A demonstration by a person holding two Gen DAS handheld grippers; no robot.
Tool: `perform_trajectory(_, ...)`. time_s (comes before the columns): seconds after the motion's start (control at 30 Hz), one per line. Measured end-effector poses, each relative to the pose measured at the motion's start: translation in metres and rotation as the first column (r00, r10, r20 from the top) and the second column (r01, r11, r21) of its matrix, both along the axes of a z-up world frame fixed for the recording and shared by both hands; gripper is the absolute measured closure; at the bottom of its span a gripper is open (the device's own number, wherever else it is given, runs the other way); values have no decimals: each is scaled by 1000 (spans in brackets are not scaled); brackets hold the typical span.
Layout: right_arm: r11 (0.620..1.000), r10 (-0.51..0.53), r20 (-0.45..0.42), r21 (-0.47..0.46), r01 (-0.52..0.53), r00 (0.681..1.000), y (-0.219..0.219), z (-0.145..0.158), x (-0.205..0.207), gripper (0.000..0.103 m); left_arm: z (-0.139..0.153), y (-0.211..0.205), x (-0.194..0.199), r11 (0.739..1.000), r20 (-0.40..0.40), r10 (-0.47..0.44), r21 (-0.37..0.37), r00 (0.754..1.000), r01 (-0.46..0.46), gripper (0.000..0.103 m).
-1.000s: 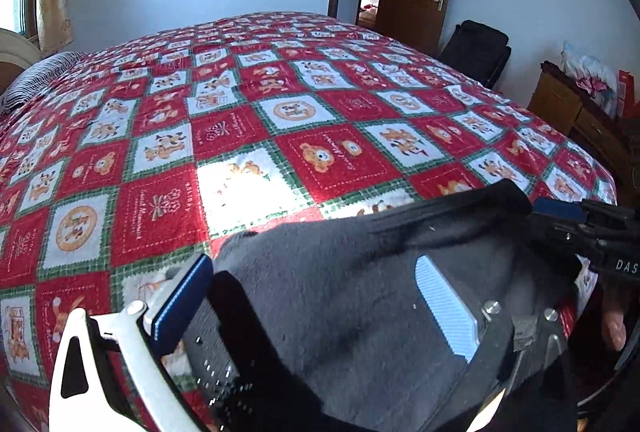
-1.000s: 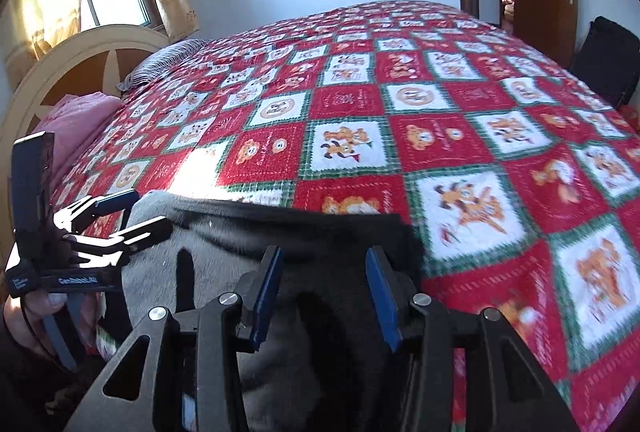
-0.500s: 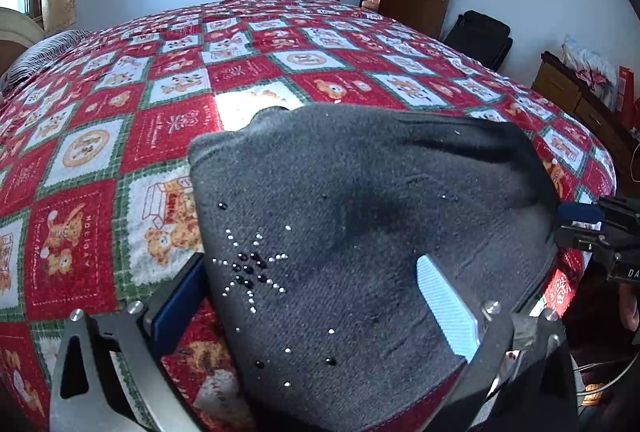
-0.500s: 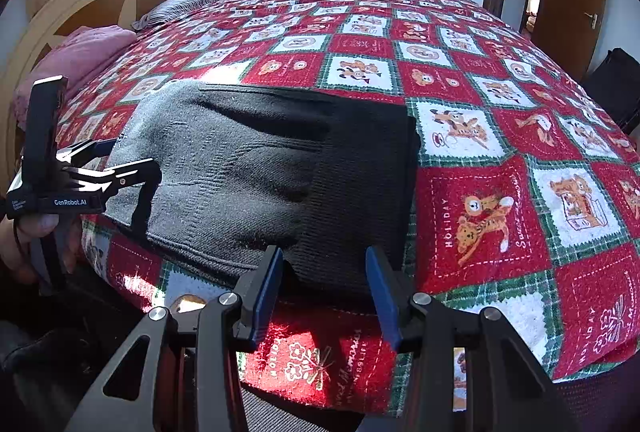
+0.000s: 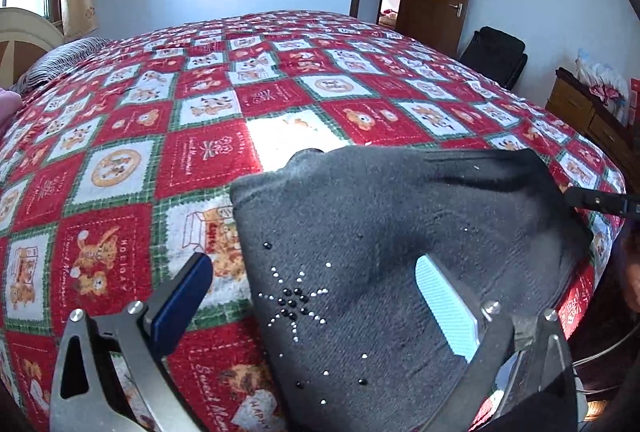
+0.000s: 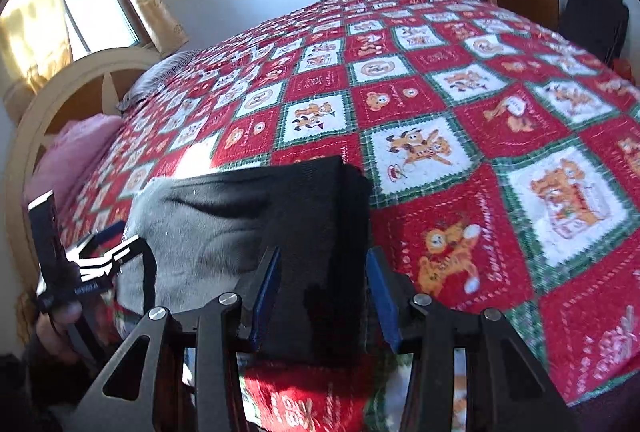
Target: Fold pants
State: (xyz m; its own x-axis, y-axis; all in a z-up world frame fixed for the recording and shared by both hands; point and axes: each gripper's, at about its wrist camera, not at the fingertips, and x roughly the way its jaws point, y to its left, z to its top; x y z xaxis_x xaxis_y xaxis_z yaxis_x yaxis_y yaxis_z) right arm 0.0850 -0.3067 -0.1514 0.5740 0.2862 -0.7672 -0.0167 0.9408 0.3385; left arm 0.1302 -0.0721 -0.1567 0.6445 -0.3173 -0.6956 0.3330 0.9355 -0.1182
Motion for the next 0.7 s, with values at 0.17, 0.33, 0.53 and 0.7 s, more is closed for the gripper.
perform_trajectory(0.17,1000,-8,-25,12,8,1000,4,-18,16,55,-6,0,5,999,-28,-8,-52,1000,7,0)
perform_trajectory(0.33,997,-22,-34,69,25,999,-8,-26,19,51,-12,-3,6,997,-33,-16,-70,999,14,0)
perform_trajectory(0.53,994,-50,-24,98,52,998,-16,-23,14,51,-14,0,6,996,-28,-25,-82,999,22,0)
perform_trajectory(0.7,992,-99,-9,82,100,995,-24,-18,7,51,-15,1,6,996,-24,-33,-86,999,31,0)
